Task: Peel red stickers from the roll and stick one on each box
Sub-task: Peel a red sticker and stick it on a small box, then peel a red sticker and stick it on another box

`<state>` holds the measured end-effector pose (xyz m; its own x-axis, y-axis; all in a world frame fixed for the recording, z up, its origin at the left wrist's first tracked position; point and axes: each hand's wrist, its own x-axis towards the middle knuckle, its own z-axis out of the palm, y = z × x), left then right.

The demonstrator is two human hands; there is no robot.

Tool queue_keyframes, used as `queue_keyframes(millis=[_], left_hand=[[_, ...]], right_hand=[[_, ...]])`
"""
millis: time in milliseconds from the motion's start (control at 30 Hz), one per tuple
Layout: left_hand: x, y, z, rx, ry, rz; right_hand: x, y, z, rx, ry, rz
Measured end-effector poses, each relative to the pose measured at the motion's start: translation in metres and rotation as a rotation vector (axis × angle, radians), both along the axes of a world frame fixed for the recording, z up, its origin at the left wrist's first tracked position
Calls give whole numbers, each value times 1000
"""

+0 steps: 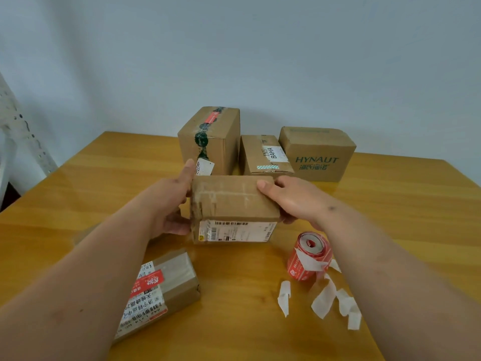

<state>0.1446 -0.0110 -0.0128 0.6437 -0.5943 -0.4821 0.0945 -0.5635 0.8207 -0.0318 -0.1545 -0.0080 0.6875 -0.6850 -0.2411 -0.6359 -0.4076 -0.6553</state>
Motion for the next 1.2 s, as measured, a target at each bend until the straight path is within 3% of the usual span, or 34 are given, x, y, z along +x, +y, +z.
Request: queue_keyframes(millis=[100, 233, 367, 467, 567, 700, 867, 1000, 1133, 1200], left_hand=[[-2, 0, -6, 62, -169, -51], [-6, -1, -14, 82, -582, -70], [-44, -1, -4, -148, -949, -34], [-84, -1, -1, -291, -944, -163], [-118, 1, -9, -300, -907, -421], [-149, 2, -25, -257, -823, -672], [-167, 8, -35, -314, -843, -642], [-167, 9, -36, -131, -827, -711], [-167, 6, -37, -204, -866, -486], [-169, 4, -37, -262, -898, -476]], right_hand=[[5, 4, -5, -153, 67, 2], [-5, 2, -2, -233, 0, -55], [-28, 3, 5, -199, -175, -103], [-49, 7, 4, -185, -281, -132], [-70, 12, -3, -138, -348, -158], [-93, 20, -13, -127, -257, -94], [-110, 25, -21, -94, -210, -66], [-117, 25, -20, -76, -197, -88], [-124, 27, -18, -106, -151, -94], [-127, 29, -17, -160, -108, -46]])
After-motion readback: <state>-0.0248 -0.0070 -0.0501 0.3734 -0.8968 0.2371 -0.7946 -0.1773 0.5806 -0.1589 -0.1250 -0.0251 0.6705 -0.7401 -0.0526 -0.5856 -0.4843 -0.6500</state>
